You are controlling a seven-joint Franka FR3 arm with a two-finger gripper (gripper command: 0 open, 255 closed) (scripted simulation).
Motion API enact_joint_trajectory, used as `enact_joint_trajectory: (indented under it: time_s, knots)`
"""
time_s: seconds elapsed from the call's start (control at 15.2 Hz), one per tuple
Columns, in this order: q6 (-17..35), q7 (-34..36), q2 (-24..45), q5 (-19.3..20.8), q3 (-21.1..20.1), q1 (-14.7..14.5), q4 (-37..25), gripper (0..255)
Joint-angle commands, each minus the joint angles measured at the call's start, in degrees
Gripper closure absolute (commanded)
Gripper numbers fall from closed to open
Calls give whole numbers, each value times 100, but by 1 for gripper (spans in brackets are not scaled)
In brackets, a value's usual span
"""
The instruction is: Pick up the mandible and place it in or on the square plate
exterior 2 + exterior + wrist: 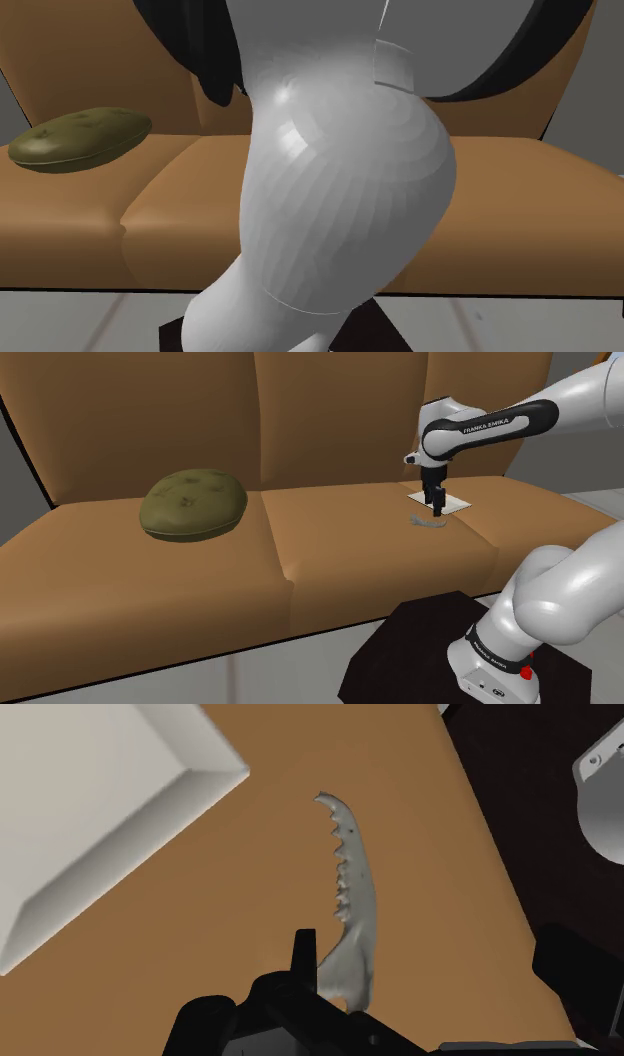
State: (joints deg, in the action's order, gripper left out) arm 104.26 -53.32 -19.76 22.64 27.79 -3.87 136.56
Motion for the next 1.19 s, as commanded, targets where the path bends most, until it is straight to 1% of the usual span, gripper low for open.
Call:
enact_joint_trajectory:
  time_s: [0.0,0.46,0.92,0.99,1.12]
  knots:
    - [208,-257,207,82,106,-14,53,0]
    - [735,-237,324,199,246,62,452,0]
    - [735,-237,324,199,246,62,452,0]
    - [735,-237,323,199,246,62,452,255]
    - [735,-237,323,199,246,62,452,255]
